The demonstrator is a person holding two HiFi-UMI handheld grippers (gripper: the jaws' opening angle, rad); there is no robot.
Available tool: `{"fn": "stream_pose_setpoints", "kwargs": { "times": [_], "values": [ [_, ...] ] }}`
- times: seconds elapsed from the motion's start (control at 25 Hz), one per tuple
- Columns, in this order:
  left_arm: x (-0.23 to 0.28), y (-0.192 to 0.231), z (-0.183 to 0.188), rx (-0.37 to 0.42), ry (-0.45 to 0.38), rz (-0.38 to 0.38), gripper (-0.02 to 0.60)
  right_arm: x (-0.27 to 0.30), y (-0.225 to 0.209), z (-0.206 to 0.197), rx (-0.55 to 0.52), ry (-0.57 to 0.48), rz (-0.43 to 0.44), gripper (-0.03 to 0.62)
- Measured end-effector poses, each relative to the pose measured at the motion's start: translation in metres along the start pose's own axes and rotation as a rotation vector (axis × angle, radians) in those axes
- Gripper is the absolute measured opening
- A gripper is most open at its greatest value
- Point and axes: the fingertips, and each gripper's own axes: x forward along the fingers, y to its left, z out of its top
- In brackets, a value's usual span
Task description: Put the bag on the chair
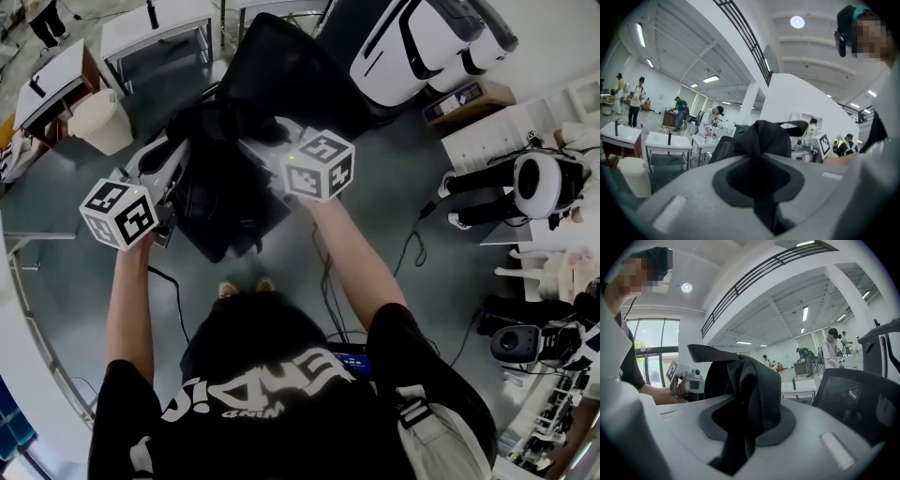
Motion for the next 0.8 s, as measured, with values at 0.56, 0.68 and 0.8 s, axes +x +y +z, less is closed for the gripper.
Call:
{"fn": "stream_pose_setpoints", "kwargs": {
  "times": [0.56,0.68,0.8],
  "values": [
    [0.07,0.072,-0.082,-0.08,0.135,0.066,0.046,0.037,-0.086,-0.081,0.044,0.114,-0.038,0.081],
    [0.079,0.086,-0.105,-0.112,0.16,0.075,0.046,0.046,-0.099,-0.105,0.059,0.138,-0.053,0.081],
    [0.087,0.097,-0.128,-0.136,0.187,0.083,0.046,0.051,-0.111,-0.128,0.081,0.161,-0.069,0.081]
  ]
}}
